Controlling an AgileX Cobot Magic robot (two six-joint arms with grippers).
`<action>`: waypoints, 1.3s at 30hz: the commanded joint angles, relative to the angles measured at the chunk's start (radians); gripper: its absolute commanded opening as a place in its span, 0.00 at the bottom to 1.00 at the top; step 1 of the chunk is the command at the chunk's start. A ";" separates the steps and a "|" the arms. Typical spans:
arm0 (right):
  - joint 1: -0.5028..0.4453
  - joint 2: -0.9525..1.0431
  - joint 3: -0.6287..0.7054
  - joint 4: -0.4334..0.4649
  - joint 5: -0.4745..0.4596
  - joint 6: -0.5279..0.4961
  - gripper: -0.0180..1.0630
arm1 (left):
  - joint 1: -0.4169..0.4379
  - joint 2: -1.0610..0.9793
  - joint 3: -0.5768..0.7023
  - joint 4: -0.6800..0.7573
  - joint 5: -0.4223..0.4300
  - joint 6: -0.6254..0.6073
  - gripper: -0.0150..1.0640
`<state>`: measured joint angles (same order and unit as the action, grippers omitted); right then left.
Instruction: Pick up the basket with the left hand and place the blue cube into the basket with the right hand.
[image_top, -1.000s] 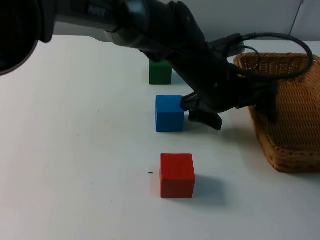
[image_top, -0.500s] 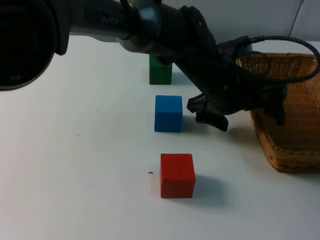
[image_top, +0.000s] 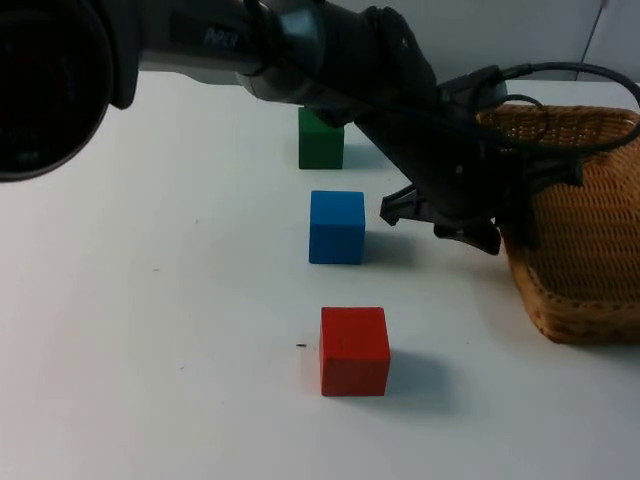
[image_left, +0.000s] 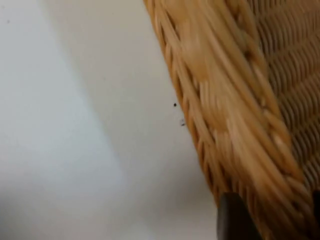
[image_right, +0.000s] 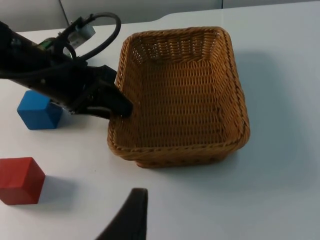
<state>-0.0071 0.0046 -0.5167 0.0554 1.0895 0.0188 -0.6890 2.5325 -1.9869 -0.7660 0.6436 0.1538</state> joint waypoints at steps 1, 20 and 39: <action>0.004 -0.005 0.009 -0.005 -0.011 0.001 0.98 | -0.004 0.003 -0.004 0.002 -0.014 -0.009 0.28; 0.004 -0.005 0.009 -0.007 -0.011 0.001 0.98 | -0.004 -0.028 -0.004 -0.076 -0.037 -0.067 0.01; 0.004 -0.005 0.009 -0.007 -0.011 0.001 0.98 | 0.235 -0.409 0.116 0.058 0.153 -0.154 0.01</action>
<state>-0.0071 0.0046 -0.5167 0.0554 1.0895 0.0188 -0.4933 2.1937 -1.9385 -0.6908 0.7937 0.0000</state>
